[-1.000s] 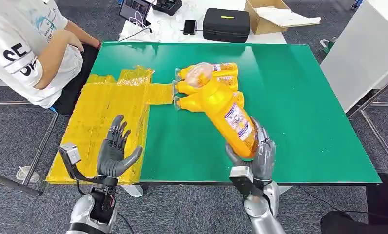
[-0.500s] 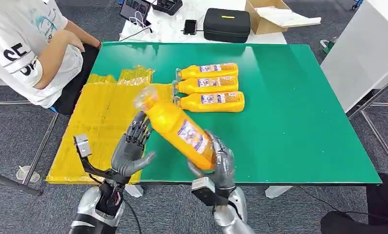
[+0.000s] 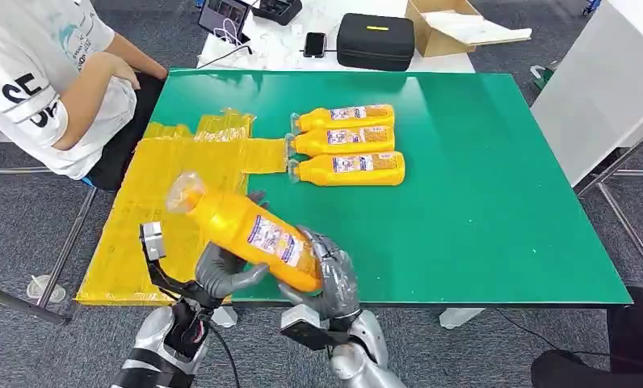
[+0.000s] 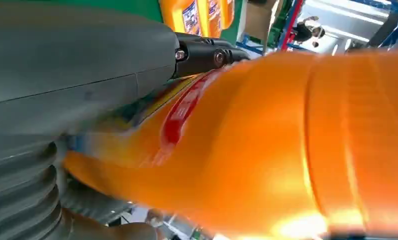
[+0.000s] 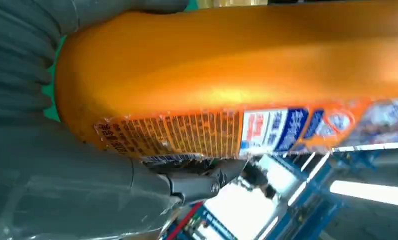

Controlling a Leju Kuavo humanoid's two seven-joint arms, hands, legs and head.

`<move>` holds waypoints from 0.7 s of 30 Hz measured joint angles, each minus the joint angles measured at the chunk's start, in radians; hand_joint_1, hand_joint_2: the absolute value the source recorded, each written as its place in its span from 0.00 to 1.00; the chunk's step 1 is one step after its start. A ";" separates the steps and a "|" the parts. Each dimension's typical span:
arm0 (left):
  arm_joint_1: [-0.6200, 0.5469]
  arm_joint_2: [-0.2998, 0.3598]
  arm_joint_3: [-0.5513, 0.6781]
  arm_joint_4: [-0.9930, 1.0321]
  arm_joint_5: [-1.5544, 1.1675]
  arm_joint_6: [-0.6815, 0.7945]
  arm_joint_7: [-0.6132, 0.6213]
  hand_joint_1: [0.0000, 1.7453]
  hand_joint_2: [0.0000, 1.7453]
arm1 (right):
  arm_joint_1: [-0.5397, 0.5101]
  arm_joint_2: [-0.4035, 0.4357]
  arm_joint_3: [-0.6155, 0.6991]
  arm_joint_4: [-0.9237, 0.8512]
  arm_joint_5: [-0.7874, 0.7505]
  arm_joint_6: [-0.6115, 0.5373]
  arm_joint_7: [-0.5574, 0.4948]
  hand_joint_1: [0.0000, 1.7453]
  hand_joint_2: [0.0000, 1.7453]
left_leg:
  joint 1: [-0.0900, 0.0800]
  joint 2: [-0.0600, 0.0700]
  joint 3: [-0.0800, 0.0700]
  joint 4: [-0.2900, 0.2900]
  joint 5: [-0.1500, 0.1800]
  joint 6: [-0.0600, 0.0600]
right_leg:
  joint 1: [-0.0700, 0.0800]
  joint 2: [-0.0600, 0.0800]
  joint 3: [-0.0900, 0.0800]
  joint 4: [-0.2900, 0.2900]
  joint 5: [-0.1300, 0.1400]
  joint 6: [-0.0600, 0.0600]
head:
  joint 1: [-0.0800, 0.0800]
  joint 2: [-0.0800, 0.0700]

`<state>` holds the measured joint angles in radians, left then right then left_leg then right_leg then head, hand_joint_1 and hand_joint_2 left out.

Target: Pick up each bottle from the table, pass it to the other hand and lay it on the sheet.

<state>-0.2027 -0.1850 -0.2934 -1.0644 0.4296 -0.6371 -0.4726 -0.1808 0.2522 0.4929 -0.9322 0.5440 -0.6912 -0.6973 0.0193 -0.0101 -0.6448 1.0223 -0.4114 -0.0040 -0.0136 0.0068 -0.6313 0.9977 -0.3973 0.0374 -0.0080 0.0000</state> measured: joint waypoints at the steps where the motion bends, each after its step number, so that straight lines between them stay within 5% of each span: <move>1: -0.002 0.002 0.000 0.004 0.004 -0.002 0.000 0.00 1.00 | -0.006 0.003 0.008 0.026 0.003 0.000 0.000 1.00 1.00 | 0.000 0.000 0.000 0.000 0.000 0.000 | 0.000 0.000 0.000 0.000 0.000 0.000 | 0.000 0.000; 13: -0.004 0.031 0.008 0.031 0.074 -0.026 0.019 0.03 1.00 | -0.053 0.008 0.027 0.172 0.036 0.026 -0.003 1.00 1.00 | 0.000 0.000 0.000 0.000 0.000 0.000 | 0.000 0.000 0.000 0.000 0.000 0.000 | 0.000 0.000; 14: -0.004 0.031 0.008 0.031 0.084 -0.032 0.024 0.08 1.00 | -0.054 0.008 0.027 0.178 0.042 0.027 -0.003 1.00 1.00 | 0.000 0.000 0.000 0.000 0.000 0.000 | 0.000 0.000 0.000 0.000 0.000 0.000 | 0.000 0.000; 15: -0.005 0.032 0.011 0.031 0.094 -0.040 0.032 0.87 1.00 | -0.054 0.008 0.027 0.186 0.047 0.029 -0.003 1.00 1.00 | 0.000 0.000 0.000 0.000 0.000 0.000 | 0.000 0.000 0.000 0.000 0.000 0.000 | 0.000 0.000; 16: -0.005 0.033 0.013 0.031 0.095 -0.045 0.037 1.00 1.00 | -0.054 0.008 0.027 0.193 0.049 0.029 -0.003 1.00 1.00 | 0.000 0.000 0.000 0.000 0.000 0.000 | 0.000 0.000 0.000 0.000 0.000 0.000 | 0.000 0.000; 21: -0.002 0.038 0.011 0.031 0.043 -0.053 0.014 1.00 1.00 | -0.057 0.011 0.019 0.202 0.047 0.028 -0.003 1.00 1.00 | 0.000 0.000 0.000 0.000 0.000 0.000 | 0.000 0.000 0.000 0.000 0.000 0.000 | 0.000 0.000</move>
<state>-0.2046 -0.1469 -0.2823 -1.0334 0.4726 -0.6901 -0.4582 -0.2378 0.2632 0.5123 -0.7298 0.5905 -0.6630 -0.7000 0.0192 -0.0100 -0.6448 1.0223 -0.4114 -0.0039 -0.0137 0.0068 -0.6314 0.9977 -0.3973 0.0374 -0.0080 0.0000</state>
